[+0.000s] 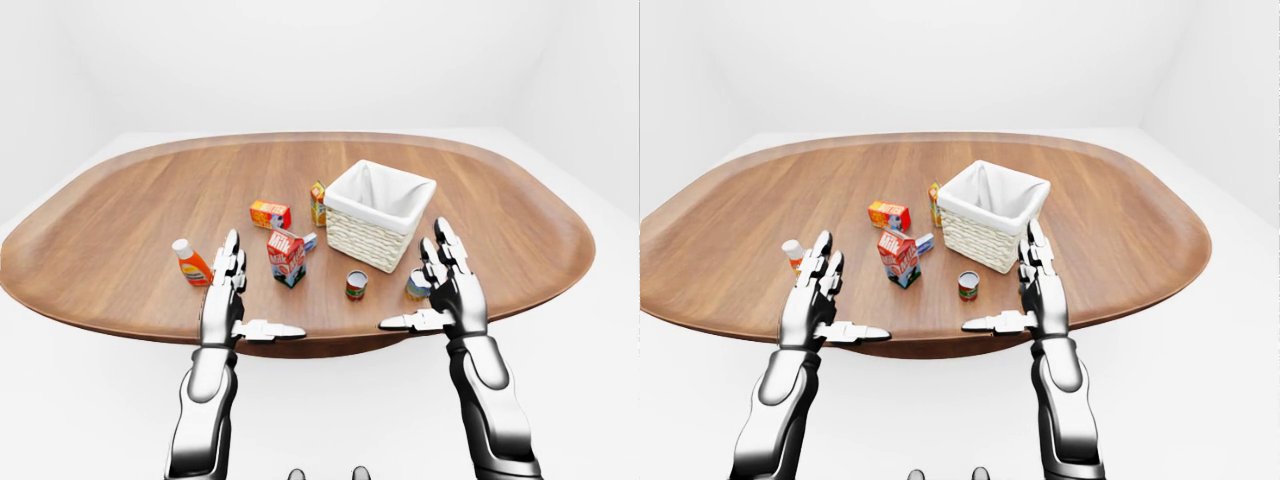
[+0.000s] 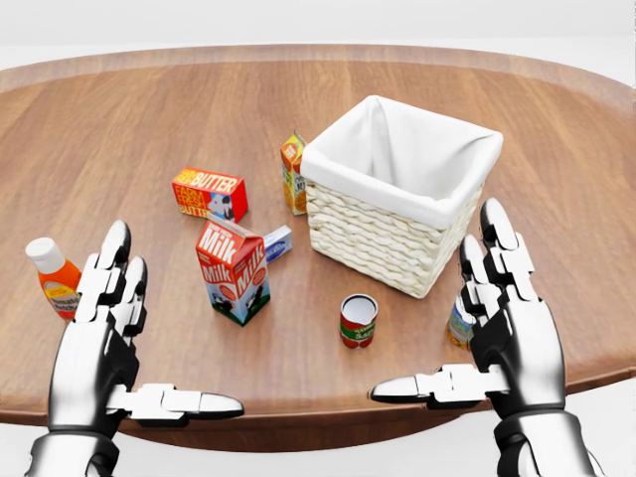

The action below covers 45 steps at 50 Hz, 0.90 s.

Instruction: Pick up the tomato sauce, and put it in the basket.

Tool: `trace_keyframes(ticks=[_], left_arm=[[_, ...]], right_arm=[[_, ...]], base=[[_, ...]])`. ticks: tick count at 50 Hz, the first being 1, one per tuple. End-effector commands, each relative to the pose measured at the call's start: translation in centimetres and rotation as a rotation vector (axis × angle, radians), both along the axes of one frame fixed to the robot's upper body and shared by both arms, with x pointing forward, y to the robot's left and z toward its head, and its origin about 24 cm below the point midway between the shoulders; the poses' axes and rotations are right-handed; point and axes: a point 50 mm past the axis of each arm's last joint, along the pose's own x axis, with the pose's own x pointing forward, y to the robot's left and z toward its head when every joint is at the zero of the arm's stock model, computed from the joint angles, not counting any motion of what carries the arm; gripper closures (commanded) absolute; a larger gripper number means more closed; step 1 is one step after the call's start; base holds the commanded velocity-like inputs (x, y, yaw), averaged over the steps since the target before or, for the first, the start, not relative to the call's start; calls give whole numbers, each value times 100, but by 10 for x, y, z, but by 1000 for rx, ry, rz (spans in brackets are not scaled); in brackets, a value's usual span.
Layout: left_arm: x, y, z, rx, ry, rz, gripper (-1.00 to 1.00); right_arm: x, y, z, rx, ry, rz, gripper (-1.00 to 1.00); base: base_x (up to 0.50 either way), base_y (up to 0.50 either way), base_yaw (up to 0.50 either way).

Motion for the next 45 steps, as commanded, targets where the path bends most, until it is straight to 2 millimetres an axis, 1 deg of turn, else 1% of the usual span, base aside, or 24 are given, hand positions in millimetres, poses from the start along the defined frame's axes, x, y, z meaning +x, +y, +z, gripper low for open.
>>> trace_keyframes(ticks=[1, 14, 15, 16, 18, 33, 35, 41, 45], left_arm=[[-1, -1, 0, -3, 1, -3, -100], [0, -2, -3, -2, 13, -3, -100], [0, -1, -10, -3, 41, -2, -100], [0, -1, -4, -2, 16, -2, -100], [0, -1, -3, -2, 11, -3, -100], [0, -2, -3, 0, 13, -3, -100], [0, -2, -2, 0, 8, -4, -100], [-1, -2, -1, 0, 2, -4, -100], [0, -2, -3, 2, 11, -3, -100]], right_arm=[[-1, 1, -2, -9, 8, 12, -100], [1, 0, -6, -6, 26, 10, -100], [1, 0, -7, -6, 29, 11, -100], [1, 1, -6, -6, 27, 12, -100], [1, 1, -6, -6, 24, 12, -100], [2, -1, -7, 2, 31, 1, -100], [2, -1, -7, 4, 30, -1, -100], [3, -1, -6, -22, 30, -33, -100], [2, -1, -4, -4, 18, -16, -100]], base=[[0, -50, 0], [0, -50, 0], [0, -50, 0], [0, -50, 0], [0, -50, 0], [0, -48, 0], [0, -34, 0], [0, -1, 0], [0, 0, 0]])
